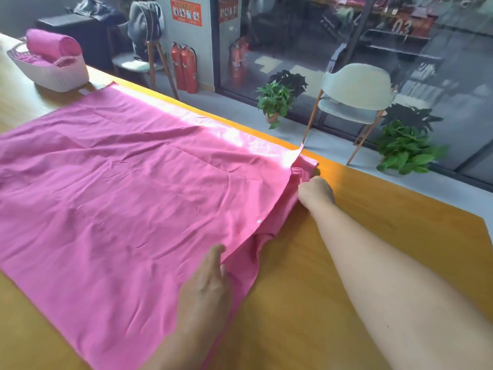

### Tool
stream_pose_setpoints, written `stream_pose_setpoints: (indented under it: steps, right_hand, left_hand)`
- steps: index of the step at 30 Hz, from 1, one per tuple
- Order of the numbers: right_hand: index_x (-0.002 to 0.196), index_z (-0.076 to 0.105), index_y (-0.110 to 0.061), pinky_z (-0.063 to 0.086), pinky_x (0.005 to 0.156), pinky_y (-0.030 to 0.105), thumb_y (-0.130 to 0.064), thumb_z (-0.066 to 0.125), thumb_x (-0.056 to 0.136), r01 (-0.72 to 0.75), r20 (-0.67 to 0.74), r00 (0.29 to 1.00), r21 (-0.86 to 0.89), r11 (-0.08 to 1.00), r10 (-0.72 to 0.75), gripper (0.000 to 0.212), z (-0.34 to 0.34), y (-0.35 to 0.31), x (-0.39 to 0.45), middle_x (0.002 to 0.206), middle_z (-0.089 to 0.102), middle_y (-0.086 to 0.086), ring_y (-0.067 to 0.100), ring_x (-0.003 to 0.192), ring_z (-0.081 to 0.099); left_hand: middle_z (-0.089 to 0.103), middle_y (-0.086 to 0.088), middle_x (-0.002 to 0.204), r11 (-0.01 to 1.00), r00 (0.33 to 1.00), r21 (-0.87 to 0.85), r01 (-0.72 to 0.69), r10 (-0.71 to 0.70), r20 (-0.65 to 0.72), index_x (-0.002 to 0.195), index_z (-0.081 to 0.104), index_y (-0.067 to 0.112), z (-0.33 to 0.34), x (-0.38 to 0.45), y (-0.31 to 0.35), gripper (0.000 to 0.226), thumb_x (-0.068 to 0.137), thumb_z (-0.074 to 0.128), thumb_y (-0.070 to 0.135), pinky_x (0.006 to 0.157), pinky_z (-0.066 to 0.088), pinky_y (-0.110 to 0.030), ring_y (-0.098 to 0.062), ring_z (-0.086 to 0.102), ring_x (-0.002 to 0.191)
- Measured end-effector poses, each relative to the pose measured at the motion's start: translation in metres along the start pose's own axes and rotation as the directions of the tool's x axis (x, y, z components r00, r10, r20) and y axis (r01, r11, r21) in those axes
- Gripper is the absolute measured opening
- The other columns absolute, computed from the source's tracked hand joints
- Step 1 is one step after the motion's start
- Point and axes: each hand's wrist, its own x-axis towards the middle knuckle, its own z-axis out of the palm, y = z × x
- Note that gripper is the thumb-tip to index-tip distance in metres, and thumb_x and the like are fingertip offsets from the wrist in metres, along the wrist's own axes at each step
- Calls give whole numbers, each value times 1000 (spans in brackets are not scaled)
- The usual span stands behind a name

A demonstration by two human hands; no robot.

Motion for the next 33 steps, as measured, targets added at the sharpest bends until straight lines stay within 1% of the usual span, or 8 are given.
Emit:
stream_pose_setpoints:
  steps: [5, 8, 11, 15, 20, 26, 29, 33]
  right_hand:
    - [123, 53, -13, 42, 76, 33, -22, 46, 96, 28, -12, 1000, -72, 997, -29, 30, -1, 5, 0, 121, 62, 10, 33, 109, 60]
    - [117, 53, -15, 43, 80, 35, -27, 48, 98, 68, -112, 989, -227, 972, -95, 24, -10, 17, -4, 119, 61, 10, 33, 108, 59]
    - [101, 63, -22, 43, 80, 32, -26, 53, 88, 201, -113, 964, -281, 938, -241, 16, -14, 14, -23, 111, 63, 5, 31, 102, 60]
    - [82, 64, -26, 47, 77, 29, -31, 62, 76, 576, 234, 816, -253, 778, -528, 8, 1, 5, -62, 97, 67, -4, 23, 96, 63]
    - [116, 60, -20, 45, 93, 35, -58, 74, 69, 760, 540, 612, -202, 618, -577, 62, 19, 2, -67, 104, 42, -4, 16, 106, 49]
    - [85, 66, -14, 51, 76, 35, -38, 69, 79, 740, 524, 634, -198, 642, -569, 25, -2, 0, -55, 89, 61, -3, 21, 90, 62]
    - [86, 75, -18, 51, 80, 32, -30, 65, 85, 515, 387, 799, -43, 856, -461, 16, -13, 8, -34, 91, 74, -2, 19, 91, 67]
    - [122, 64, -10, 44, 94, 33, -20, 47, 97, 200, 14, 980, -154, 968, -200, 32, -14, 14, 12, 129, 62, 12, 32, 120, 55]
  left_hand:
    - [48, 4, 103, 944, 954, 161, -288, 268, 135, 87, 52, 26, 12, 1, 6, 20, 71, 49, 15, 35, 29, -28, -19, 54, 54]
    - [46, 6, 104, 986, 982, 87, -145, 133, 132, 92, 55, 30, 17, 7, 14, 35, 68, 61, 5, 45, 27, -30, -17, 45, 55]
    - [51, 1, 108, 993, 998, -101, 68, -66, 19, 122, 60, 26, 19, 17, 15, 47, 80, 40, 15, 61, 43, -38, -25, 58, 74]
    - [57, -9, 106, 988, 988, -150, 21, -43, -145, 128, 57, 0, 20, 23, 15, 48, 86, 46, 20, 75, 41, -27, -15, 51, 88]
    - [51, 0, 107, 972, 980, -217, -93, 51, -190, 124, 59, 10, 18, 25, 21, 44, 81, 55, -2, 73, 39, -8, 4, 41, 79]
    - [49, 2, 102, 991, 989, -100, -92, 80, -124, 94, 67, 20, 16, 23, 14, 16, 81, 58, 19, 57, 47, -25, -8, 53, 74]
    - [52, 1, 104, 978, 990, 162, -135, 126, 62, 83, 60, 24, 20, 17, 14, 43, 71, 53, 64, 65, 51, -34, -19, 54, 82]
    - [51, 3, 86, 940, 971, 246, -237, 219, 96, 75, 56, 22, 23, 16, 15, 27, 75, 58, 48, 55, 47, -34, -22, 53, 71]
